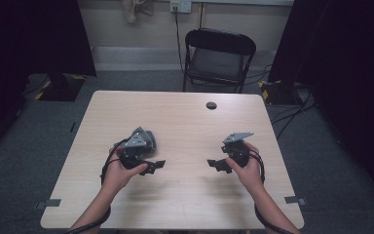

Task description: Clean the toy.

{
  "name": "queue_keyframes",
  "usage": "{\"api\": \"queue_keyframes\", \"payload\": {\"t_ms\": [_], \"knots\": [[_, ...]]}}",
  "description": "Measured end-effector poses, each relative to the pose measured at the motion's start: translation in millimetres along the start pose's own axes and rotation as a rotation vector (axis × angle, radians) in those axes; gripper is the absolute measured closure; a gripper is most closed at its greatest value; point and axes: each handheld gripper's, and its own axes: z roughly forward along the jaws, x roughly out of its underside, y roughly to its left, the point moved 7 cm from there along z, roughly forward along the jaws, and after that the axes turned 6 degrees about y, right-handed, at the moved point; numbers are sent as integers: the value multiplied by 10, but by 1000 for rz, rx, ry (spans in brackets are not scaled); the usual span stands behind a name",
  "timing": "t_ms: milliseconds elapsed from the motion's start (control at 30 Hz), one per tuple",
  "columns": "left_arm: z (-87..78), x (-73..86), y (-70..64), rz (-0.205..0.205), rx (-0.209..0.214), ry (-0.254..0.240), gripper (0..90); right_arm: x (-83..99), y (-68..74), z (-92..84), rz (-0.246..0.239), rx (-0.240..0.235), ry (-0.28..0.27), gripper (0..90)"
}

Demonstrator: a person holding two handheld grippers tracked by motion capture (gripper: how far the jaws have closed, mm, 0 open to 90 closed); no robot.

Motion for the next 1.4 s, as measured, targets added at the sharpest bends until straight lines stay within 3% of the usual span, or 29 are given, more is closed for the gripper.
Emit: {"api": "queue_keyframes", "payload": {"t_ms": [433, 1000, 1400], "knots": [[69, 76, -179, 21, 46, -1, 168, 35, 149, 85, -42, -6, 20, 153], [210, 342, -305, 51, 51, 57, 173, 242, 341, 233, -68, -41, 53, 154], [219, 445, -368, 68, 51, 75, 175, 350, 419, 282, -71, -59, 60, 156]]}}
